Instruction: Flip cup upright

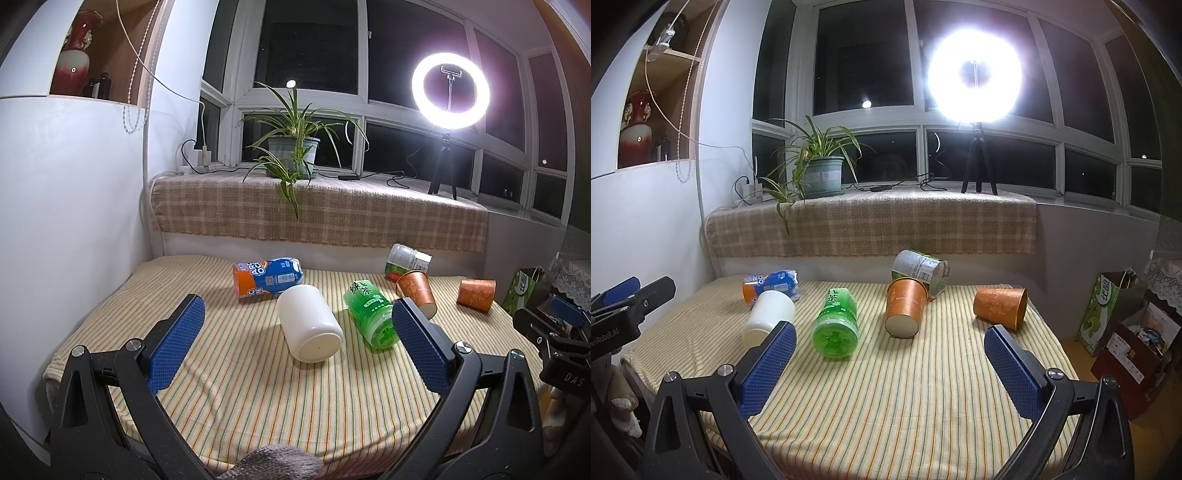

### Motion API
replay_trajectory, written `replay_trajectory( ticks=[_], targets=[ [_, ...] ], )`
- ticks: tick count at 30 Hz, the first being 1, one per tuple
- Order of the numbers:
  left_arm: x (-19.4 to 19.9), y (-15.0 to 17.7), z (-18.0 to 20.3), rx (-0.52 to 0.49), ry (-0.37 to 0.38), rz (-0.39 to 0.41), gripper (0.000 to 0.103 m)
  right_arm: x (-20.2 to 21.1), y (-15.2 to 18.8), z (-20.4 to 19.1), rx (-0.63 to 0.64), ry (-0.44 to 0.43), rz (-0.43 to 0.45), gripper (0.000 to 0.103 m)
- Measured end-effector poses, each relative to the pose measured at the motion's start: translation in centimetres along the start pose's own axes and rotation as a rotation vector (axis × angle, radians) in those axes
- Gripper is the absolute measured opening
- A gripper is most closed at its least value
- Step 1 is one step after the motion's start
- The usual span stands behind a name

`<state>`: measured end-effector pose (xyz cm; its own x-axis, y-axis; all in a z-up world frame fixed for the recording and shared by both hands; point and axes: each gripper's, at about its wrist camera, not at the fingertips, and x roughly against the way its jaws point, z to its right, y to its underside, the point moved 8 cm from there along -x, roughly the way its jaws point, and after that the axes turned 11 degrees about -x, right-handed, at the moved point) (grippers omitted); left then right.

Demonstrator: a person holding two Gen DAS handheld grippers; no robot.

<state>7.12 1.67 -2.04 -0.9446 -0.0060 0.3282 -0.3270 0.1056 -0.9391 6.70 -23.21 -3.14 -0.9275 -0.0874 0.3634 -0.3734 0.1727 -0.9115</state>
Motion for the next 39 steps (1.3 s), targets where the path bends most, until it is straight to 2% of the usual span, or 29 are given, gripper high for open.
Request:
replay_trajectory(
  ticks=[27,39],
  targets=[
    [0.1,-0.2,0.7,-0.001,-0.001,-0.001,0.103,-0.1,-0.5,0.0,0.001,0.011,0.008,0.103],
    [0.1,0.5,0.3,-0.005,-0.009,-0.017,0.103,-1.6,-1.2,-1.9,0.071,0.001,0.006,0.103]
  ],
)
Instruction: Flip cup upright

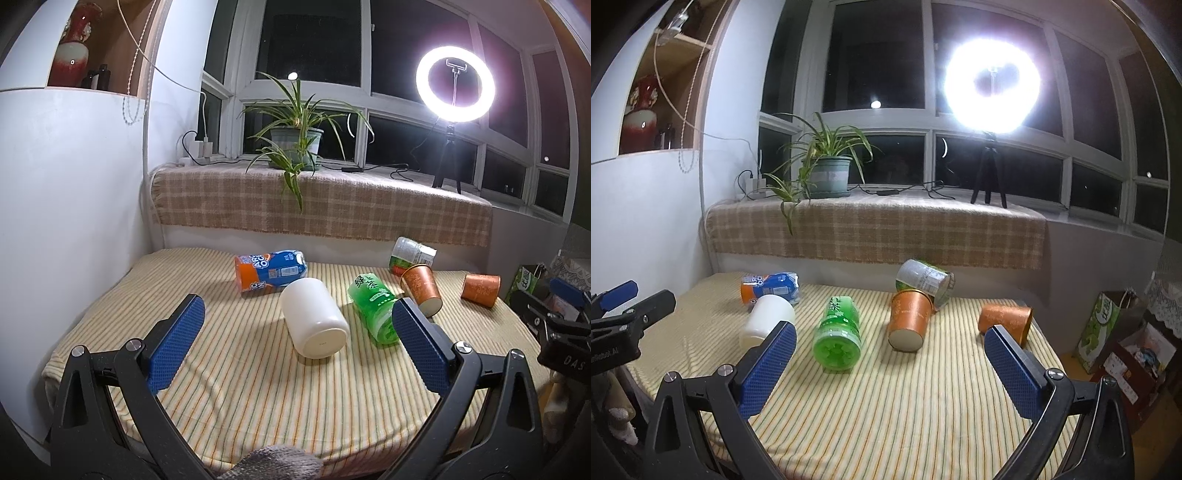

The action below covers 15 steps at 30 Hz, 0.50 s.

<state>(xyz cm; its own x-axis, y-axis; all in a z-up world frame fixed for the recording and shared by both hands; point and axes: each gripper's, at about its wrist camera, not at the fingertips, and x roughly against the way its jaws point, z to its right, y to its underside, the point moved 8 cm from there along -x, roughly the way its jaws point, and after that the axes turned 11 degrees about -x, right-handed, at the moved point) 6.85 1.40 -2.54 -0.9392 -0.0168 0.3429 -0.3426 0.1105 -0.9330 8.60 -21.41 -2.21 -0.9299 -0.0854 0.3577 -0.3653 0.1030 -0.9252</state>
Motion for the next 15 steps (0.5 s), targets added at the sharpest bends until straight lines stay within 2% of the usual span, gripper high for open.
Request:
replay_trajectory(
  ticks=[8,12,15],
  targets=[
    [-1.2,0.4,-1.1,-0.007,-0.029,-0.036,0.103,-2.0,-1.1,-2.3,0.078,-0.027,0.009,0.103],
    [-1.9,0.4,-1.8,-0.024,-0.038,-0.057,0.103,-4.3,-1.4,-3.8,0.138,-0.069,-0.017,0.103],
    [-2.3,0.7,-2.6,-0.027,-0.05,-0.083,0.103,-6.4,-1.8,-5.0,0.183,-0.131,-0.047,0.103]
  ],
)
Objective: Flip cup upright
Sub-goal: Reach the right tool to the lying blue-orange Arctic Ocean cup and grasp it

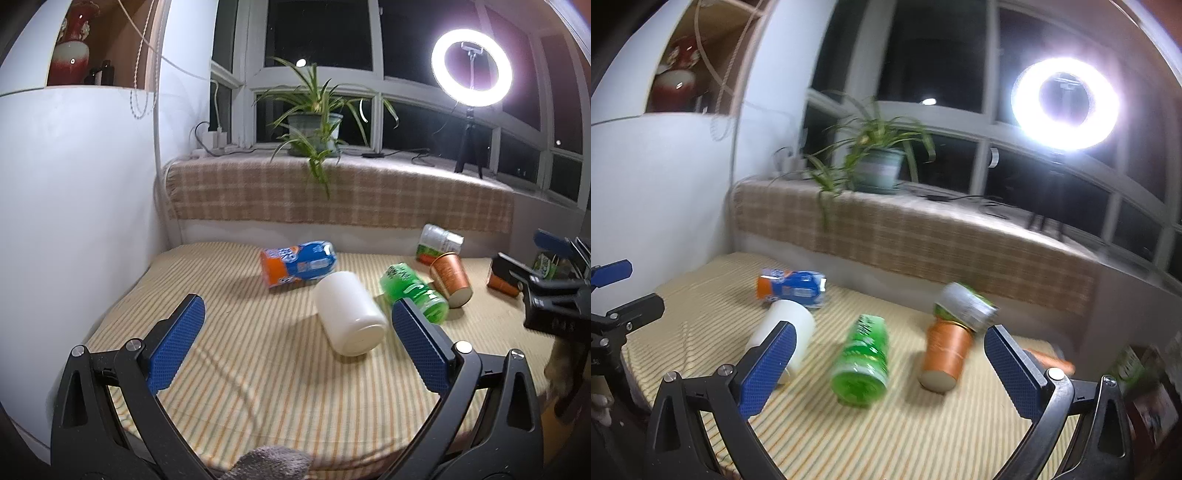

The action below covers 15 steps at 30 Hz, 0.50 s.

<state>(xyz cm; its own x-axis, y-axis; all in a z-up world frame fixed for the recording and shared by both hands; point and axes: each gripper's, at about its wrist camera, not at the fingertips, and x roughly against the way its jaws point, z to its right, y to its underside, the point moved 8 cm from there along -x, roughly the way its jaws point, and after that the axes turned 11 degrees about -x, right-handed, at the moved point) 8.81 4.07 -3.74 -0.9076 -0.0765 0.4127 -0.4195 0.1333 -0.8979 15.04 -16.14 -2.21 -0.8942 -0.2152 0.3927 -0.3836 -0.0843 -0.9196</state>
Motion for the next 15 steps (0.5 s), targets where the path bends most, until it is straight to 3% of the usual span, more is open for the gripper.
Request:
replay_trajectory(
  ticks=[8,15],
  targets=[
    [-1.8,0.7,-2.7,0.02,-0.017,-0.074,0.103,-7.9,-1.5,-2.4,0.131,-0.189,-0.167,0.103],
    [-3.0,2.0,-5.4,0.041,-0.035,-0.137,0.103,-12.4,-2.4,-6.7,0.308,-0.317,-0.246,0.101]
  ],
)
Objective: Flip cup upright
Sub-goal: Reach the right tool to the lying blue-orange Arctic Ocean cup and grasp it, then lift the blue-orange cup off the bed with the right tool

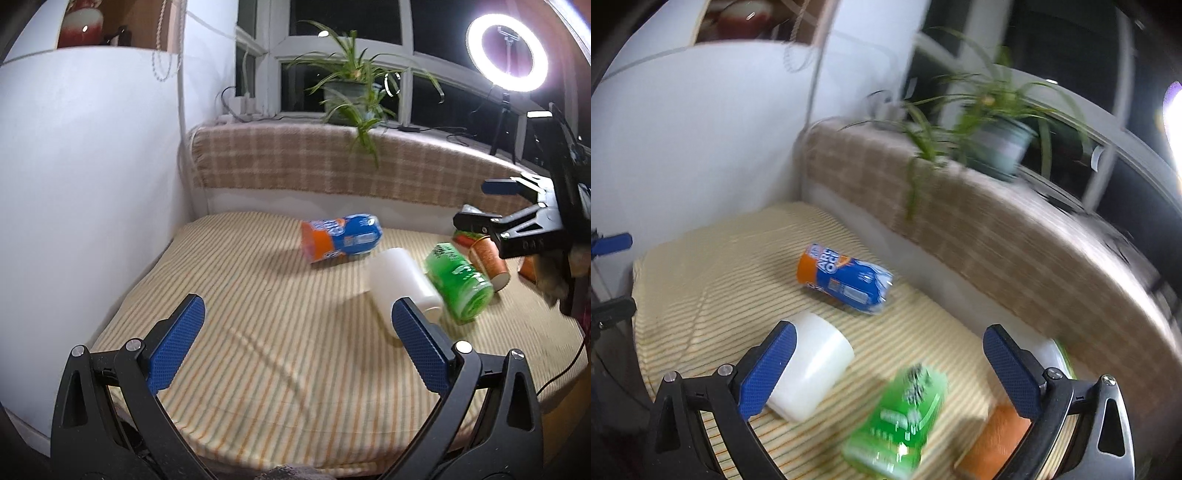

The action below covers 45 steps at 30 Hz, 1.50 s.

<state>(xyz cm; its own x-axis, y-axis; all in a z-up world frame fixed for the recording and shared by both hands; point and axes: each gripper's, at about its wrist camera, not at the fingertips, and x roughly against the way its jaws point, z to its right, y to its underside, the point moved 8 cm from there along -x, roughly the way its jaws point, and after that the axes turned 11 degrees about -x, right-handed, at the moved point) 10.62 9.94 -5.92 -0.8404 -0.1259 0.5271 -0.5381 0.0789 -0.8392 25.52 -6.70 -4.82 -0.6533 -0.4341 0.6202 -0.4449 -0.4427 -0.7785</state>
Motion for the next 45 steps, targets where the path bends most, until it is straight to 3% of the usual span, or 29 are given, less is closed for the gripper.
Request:
replay_trajectory(
  ticks=[7,17,26,34,45],
  targets=[
    [-0.4,0.1,-2.4,0.021,-0.029,-0.016,0.103,-5.1,-1.8,-2.2,0.136,-0.1,-0.115,0.094],
    [0.2,1.5,-5.4,0.064,-0.065,-0.06,0.103,-11.5,-2.3,-4.8,0.378,-0.139,-0.285,0.084],
    [0.4,3.0,-9.6,0.141,-0.133,-0.088,0.103,-17.1,-1.9,-6.3,0.511,-0.148,-0.427,0.08],
    [0.5,4.4,-12.2,0.188,-0.179,-0.121,0.103,-20.2,-1.6,-6.3,0.558,-0.142,-0.492,0.08],
    [0.2,4.7,-12.4,0.194,-0.183,-0.136,0.103,-22.3,-1.4,-6.7,0.624,-0.106,-0.493,0.084]
  ],
)
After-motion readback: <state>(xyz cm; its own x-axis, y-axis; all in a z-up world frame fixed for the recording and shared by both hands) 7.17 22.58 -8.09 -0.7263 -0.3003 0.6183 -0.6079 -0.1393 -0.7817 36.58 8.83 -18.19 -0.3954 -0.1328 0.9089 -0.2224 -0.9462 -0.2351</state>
